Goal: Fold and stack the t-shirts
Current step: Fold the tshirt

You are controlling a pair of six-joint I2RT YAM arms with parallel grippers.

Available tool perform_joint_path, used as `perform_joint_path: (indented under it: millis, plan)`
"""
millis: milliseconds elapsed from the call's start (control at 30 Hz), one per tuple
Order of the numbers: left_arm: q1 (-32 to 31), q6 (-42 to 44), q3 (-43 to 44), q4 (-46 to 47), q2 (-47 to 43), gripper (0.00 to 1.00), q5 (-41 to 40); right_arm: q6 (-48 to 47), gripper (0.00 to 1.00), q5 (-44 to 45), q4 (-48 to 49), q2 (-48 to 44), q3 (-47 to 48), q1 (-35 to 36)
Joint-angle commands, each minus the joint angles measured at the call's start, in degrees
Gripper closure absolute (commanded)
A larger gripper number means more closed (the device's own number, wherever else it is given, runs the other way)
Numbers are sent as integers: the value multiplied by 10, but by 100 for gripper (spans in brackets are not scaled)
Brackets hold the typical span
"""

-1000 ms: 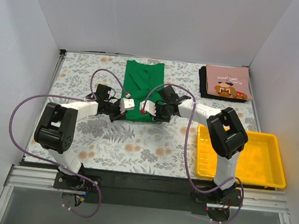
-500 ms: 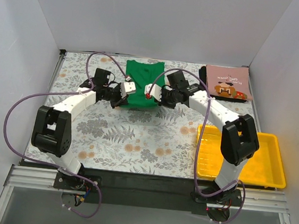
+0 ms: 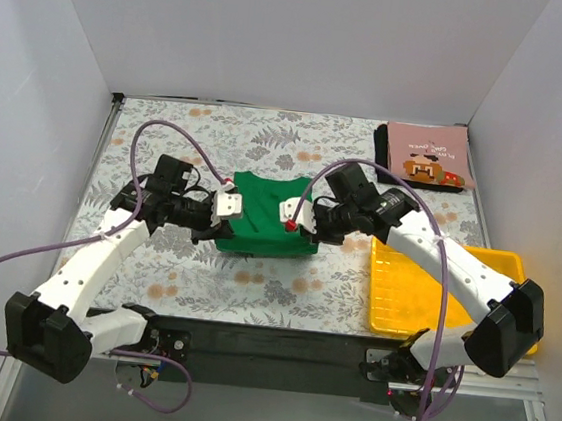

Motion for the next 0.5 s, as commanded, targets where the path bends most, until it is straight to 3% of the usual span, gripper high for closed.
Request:
perform_joint_path:
  millis: [0,267,467]
  plan:
    - [2,-30,40,-28,8,100,9,-9,99,-5,-30,14,54,-20]
    - [31,-28,109,29,116,100,14,-56,99,-23,-50,112,128,-49]
    - [65,-7,212,30,230,100,28,-93,99,-42,-77,199,251,-92]
